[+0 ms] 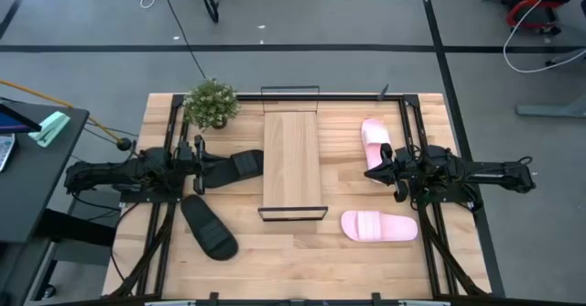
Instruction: Pick and place slides into the shelf
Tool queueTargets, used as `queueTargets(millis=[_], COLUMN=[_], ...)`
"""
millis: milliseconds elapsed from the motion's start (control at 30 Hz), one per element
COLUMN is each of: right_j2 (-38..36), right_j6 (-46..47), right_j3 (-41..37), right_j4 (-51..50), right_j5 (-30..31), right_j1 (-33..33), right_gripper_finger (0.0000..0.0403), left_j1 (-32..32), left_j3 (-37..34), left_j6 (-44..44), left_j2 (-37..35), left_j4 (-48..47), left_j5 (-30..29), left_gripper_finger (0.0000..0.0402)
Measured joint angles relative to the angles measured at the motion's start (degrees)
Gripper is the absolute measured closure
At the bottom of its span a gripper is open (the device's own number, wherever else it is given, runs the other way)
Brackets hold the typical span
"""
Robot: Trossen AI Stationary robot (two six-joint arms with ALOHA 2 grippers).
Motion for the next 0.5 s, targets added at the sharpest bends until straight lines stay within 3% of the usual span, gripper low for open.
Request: queueTargets(millis=[500], right_j2=[0.0], right_j6=[0.0], right_j3=[0.0], right_j4=[0.0], right_j5=[0.0], right_j1=[0.0], right_gripper_finger=[0.0389], left_j1=[0.0], left_j3=[-0.01], left_j6=[0.0], left_j2=[0.0], left_j4=[-0.02], left_j5=[0.01], left_gripper_finger=[0.0363])
